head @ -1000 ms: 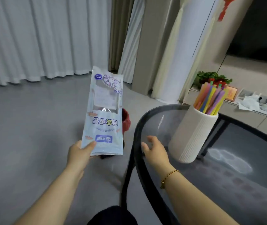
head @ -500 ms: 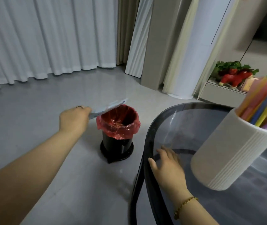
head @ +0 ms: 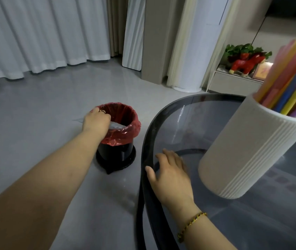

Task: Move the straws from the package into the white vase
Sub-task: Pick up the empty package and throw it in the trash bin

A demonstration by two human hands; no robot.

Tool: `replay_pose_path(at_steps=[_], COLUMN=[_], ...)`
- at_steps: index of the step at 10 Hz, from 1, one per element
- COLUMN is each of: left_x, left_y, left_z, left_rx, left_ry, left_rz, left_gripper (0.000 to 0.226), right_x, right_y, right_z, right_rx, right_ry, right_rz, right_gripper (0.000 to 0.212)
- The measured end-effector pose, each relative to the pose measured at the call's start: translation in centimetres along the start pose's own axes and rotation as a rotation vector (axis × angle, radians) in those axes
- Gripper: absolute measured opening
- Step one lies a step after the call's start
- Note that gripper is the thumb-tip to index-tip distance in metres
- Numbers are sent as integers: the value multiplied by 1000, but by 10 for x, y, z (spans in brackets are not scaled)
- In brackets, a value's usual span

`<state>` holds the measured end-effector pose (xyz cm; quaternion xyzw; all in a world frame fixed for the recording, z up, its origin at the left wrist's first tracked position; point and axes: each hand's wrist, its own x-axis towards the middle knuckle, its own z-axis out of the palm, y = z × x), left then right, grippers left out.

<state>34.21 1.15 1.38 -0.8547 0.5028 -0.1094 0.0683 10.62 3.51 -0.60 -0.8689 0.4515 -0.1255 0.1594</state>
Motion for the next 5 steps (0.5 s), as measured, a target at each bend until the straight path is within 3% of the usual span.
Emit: replay_pose_path(at_steps=[1, 3, 5], left_x=[-1, -29, -90], left_y=[1, -2, 19], left_z=[10, -4, -37], left_rx=[-149, -329, -787], left_ry=[-28, 95, 205], left_rz=[0, -7, -25], left_gripper=[32, 27, 17], right_x=[1, 0, -21], right_y=[-1, -2, 1], right_z=[0, -3, -15], right_rx=[4, 5, 46], right_ry=[1, 4, -68], right_rz=[-4, 3, -34], right_gripper=[48, 47, 44])
